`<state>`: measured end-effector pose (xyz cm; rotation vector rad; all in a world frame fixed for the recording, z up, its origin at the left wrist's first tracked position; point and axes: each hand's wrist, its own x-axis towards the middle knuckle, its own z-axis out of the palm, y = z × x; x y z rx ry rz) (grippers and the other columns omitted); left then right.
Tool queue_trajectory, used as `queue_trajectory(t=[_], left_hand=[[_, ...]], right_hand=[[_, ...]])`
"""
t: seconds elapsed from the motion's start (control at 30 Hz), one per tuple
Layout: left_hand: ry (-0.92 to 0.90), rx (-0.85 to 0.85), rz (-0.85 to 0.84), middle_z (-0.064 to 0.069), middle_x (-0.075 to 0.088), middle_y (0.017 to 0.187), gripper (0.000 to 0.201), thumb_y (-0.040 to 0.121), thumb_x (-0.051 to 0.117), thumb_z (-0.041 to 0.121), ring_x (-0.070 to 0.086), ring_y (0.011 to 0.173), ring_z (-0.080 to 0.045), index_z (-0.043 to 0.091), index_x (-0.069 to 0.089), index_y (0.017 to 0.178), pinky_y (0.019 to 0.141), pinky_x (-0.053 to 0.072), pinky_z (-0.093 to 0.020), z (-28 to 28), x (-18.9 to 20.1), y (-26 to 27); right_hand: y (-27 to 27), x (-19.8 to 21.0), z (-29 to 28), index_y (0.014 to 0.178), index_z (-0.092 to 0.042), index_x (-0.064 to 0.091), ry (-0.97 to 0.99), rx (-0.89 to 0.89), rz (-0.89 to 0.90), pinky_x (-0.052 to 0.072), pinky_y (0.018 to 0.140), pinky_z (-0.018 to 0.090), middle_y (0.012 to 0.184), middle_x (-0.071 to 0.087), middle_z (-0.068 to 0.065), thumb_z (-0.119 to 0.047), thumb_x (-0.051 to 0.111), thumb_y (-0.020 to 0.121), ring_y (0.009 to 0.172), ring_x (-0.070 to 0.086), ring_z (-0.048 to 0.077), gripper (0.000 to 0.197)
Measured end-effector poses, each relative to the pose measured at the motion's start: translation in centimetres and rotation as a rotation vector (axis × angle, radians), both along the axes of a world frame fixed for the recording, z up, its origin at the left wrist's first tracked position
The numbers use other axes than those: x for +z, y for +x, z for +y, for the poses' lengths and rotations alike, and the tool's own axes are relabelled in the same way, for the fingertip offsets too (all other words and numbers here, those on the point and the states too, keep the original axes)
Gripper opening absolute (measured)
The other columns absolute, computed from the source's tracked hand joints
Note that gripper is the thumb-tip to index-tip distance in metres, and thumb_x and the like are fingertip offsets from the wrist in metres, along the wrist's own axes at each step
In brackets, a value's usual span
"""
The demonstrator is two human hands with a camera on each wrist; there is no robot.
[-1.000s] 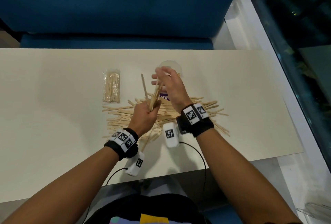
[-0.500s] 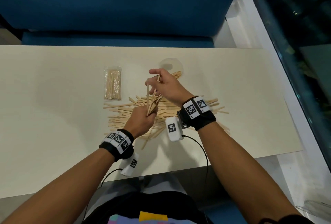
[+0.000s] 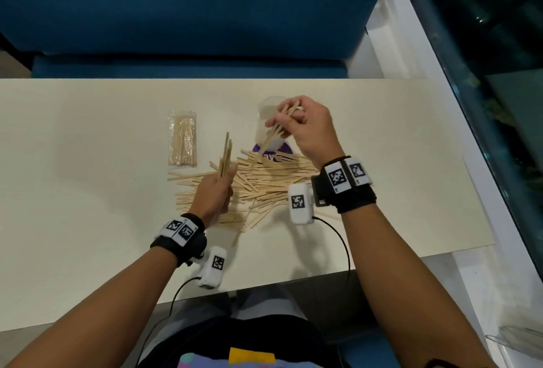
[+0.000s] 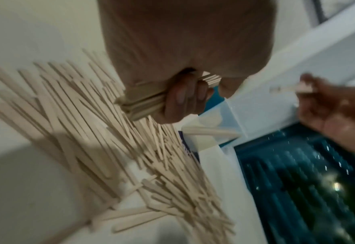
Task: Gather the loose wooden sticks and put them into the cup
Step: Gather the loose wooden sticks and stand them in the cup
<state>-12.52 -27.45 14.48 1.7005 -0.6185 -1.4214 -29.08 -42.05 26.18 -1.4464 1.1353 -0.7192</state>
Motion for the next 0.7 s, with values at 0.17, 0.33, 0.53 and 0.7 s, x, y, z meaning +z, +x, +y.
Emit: queue_trajectory(t=[0.17, 0.33, 0.53, 0.7], left_hand=[[-0.081, -0.037, -0.022, 0.002, 0.056, 0.063, 0.060, 0.103, 0.040, 0.065, 0.049, 0.054, -0.015, 0.012, 0.057, 0.079, 0.052, 0.044, -0.029, -2.2, 1.0, -0.9], [-0.108, -0.025, 0.132, -0.016, 0.065, 0.074, 0.062, 0.110, 0.030, 0.052, 0.059, 0.052, -0.021, 0.002, 0.065, 0.101, 0.046, 0.049, -0.028, -2.3, 1.4, -1.9], [-0.116, 0.222, 0.320, 0.003, 0.032, 0.060, 0.058, 0.097, 0.042, 0.075, 0.024, 0.042, -0.010, 0.020, 0.052, 0.080, 0.038, 0.020, -0.021, -2.0, 1.6, -2.2], [-0.194, 0.312, 0.342, 0.004, 0.028, 0.056, 0.068, 0.068, 0.062, 0.089, 0.020, 0.042, -0.011, 0.026, 0.038, 0.063, 0.040, 0.016, -0.024, -2.8, 3.1, -1.5]], right_hand=[[1.8, -3.3, 3.5, 0.096, -0.008, 0.070, 0.139, 0.105, 0.206, 0.064, 0.068, 0.046, 0.089, 0.074, 0.012, -0.004, 0.076, 0.088, 0.072, 0.076, 0.026, 0.011], [3.6, -4.3, 4.3, 0.094, -0.008, 0.077, 0.045, 0.133, 0.288, 0.056, 0.071, 0.014, 0.087, 0.075, 0.000, -0.010, 0.082, 0.082, 0.079, 0.070, 0.009, 0.013], [4.2, -4.4, 3.9, 0.112, -0.015, 0.069, 0.076, 0.137, 0.285, 0.052, 0.065, 0.018, 0.091, 0.072, 0.002, -0.035, 0.083, 0.082, 0.074, 0.063, 0.008, 0.039], [3.2, -6.9, 5.8, 0.130, -0.010, 0.057, 0.443, -0.062, 0.115, 0.056, 0.082, 0.042, 0.112, 0.068, 0.010, -0.053, 0.051, 0.101, 0.088, 0.067, 0.023, 0.052]])
